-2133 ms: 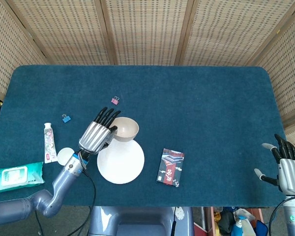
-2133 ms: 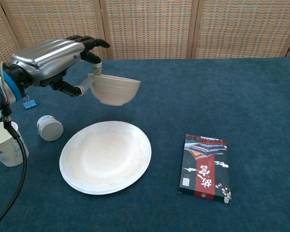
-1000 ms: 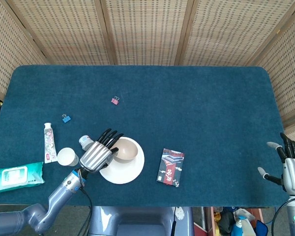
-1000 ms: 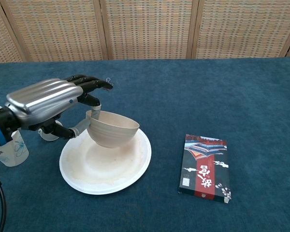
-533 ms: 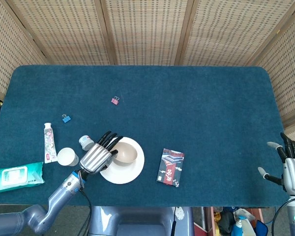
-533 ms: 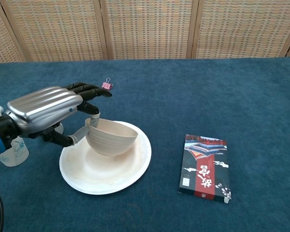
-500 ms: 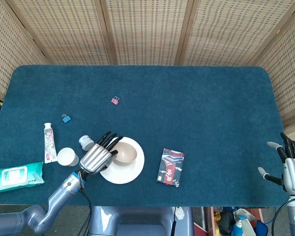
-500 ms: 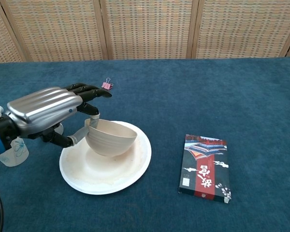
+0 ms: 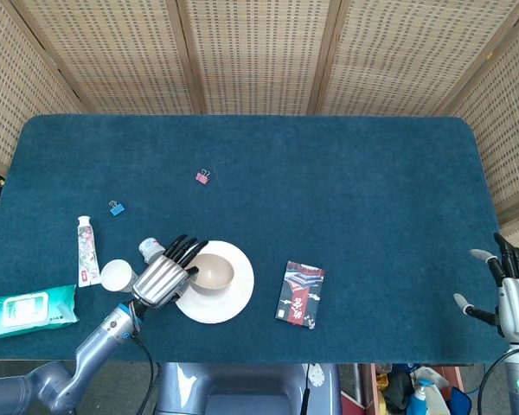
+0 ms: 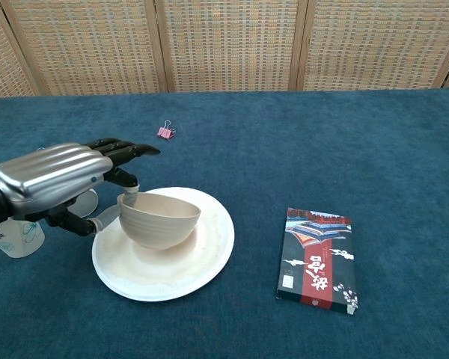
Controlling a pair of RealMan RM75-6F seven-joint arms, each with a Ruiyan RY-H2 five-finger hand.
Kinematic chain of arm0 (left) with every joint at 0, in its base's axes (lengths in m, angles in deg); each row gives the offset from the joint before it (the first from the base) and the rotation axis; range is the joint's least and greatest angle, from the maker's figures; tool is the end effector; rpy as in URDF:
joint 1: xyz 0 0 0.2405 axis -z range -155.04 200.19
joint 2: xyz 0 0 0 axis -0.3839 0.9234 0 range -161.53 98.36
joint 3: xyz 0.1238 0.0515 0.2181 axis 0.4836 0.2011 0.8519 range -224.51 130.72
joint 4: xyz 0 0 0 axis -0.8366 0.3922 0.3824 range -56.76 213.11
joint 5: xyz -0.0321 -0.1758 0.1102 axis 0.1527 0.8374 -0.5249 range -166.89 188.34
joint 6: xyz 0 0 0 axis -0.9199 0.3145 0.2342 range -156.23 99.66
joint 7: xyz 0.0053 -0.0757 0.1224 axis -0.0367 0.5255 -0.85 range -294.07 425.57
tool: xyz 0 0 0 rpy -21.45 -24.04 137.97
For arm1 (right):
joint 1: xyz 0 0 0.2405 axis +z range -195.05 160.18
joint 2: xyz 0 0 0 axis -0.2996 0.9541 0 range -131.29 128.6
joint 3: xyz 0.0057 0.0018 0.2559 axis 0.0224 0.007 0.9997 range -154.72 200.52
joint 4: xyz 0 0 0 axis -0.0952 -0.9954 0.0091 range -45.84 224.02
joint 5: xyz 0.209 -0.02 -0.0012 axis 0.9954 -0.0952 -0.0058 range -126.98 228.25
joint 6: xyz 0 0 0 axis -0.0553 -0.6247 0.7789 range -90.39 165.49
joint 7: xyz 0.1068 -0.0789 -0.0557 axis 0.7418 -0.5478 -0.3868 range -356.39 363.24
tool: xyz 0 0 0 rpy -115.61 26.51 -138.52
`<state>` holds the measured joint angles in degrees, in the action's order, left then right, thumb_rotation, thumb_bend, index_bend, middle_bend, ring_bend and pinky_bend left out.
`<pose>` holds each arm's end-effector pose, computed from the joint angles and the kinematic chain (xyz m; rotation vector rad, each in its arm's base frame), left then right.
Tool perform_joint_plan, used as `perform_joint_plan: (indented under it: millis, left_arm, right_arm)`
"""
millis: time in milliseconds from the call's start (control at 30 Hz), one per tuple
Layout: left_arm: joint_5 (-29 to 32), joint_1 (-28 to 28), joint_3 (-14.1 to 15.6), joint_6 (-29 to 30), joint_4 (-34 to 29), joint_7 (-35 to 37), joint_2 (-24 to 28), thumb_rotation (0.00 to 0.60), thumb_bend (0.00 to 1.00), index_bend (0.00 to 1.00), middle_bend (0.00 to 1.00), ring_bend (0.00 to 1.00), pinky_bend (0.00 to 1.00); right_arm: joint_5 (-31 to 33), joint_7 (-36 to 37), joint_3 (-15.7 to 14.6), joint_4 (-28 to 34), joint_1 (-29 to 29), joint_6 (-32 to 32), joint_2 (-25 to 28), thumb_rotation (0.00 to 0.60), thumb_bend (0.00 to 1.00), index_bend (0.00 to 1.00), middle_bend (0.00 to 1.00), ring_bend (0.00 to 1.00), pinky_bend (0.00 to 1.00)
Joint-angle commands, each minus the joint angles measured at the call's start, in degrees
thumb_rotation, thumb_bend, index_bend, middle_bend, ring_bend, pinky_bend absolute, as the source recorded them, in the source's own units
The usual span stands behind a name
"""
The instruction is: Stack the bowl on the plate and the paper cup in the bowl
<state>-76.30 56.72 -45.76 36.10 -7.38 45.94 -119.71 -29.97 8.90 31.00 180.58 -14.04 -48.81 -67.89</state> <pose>-0.1724 0.2672 -0.0235 -2.0783 -0.6554 -0.9680 -0.3190 -0.1905 0.1683 1.1796 -0.9628 1.0125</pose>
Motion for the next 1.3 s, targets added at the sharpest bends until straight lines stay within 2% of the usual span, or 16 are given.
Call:
perform_joint_plan:
  millis: [33, 200, 500, 700, 900, 1100, 1300]
  left_arm:
    - [0.0, -0.1, -0.1, 0.0, -0.2, 0.2, 0.3, 0.600, 0.11, 0.43, 0.00, 0.00, 0.00]
    - [-0.1, -0.3, -0.3, 0.0, -0.4, 0.2, 0.7, 0.600, 0.04, 0.25, 0.00, 0.00, 0.00]
    - [0.4, -0.3, -1.1, -0.4, -1.1, -0.6, 1.1, 0.593, 0.00, 0.13, 0.00, 0.00, 0.00]
    - [0.5, -0.5, -1.9, 0.7, -2.2, 0.3, 1.7, 0.593, 0.00, 0.11, 0.00, 0.00, 0.00]
    - [-0.3, -1.1, -3.9, 3.9, -5.7, 1.7, 5.6, 0.592, 0.00, 0.11, 0.00, 0.00, 0.00]
    - [0.9, -2.6, -5.3, 5.6, -11.4, 5.4, 14.0, 0.592, 0.00, 0.11, 0.00, 0.00, 0.00]
    - [-1.6, -4.8, -3.1, 6.8, -14.2, 8.3, 20.8, 0.592, 0.00, 0.14, 0.00, 0.00, 0.00]
  right_arm:
    - [0.0, -0.1, 0.0, 0.0, 0.0, 0.0, 0.0, 0.600, 0.15, 0.22, 0.00, 0.00, 0.00]
    - [-0.1, 0.0, 0.0, 0.0, 0.0, 0.0, -0.1, 0.600, 0.15, 0.22, 0.00, 0.00, 0.00]
    - [0.0, 0.2, 0.0, 0.0, 0.0, 0.0, 0.0, 0.600, 0.15, 0.22, 0.00, 0.00, 0.00]
    - [0.0, 0.2, 0.0, 0.1, 0.0, 0.1, 0.0, 0.600, 0.15, 0.22, 0.00, 0.00, 0.00]
    - [0.1, 0.1, 0.0, 0.0, 0.0, 0.1, -0.1, 0.600, 0.15, 0.22, 0.00, 0.00, 0.00]
    - [-0.3, -0.2, -0.2, 0.2, 0.0, 0.0, -0.1, 0.600, 0.15, 0.22, 0.00, 0.00, 0.00]
    - [-0.4, -0.8, -0.2, 0.3, 0.0, 0.0, -0.2, 0.600, 0.15, 0.22, 0.00, 0.00, 0.00]
